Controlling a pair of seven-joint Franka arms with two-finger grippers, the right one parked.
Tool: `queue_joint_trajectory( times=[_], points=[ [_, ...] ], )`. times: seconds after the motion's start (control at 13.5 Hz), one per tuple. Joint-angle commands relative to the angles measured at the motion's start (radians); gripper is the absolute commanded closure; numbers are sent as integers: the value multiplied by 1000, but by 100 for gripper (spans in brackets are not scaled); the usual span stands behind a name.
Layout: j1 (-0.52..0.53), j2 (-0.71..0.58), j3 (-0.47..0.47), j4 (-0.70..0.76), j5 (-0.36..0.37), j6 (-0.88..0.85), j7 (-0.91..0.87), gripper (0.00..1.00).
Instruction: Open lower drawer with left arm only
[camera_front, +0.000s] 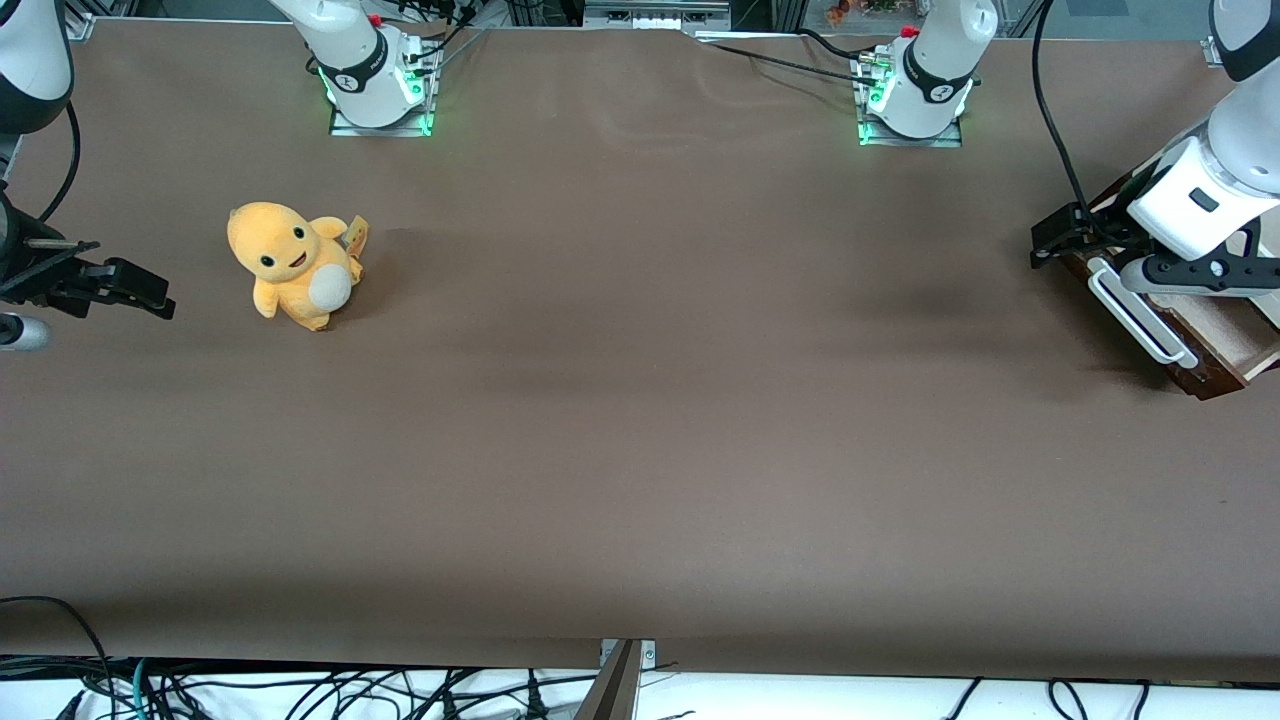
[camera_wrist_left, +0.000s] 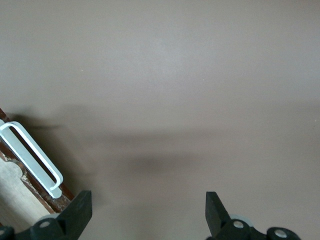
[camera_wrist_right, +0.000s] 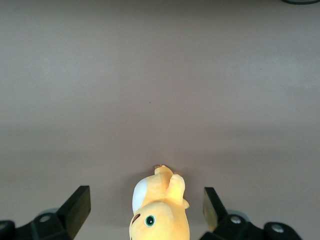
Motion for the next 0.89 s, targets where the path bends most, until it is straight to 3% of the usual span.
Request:
queue_joint_trajectory(
  times=[0.0,0.81],
  points=[
    [3,-23,-4,-22,-12,13,-19,0],
    [10,-12,-3,-9,-10,2,-10,0]
  ],
)
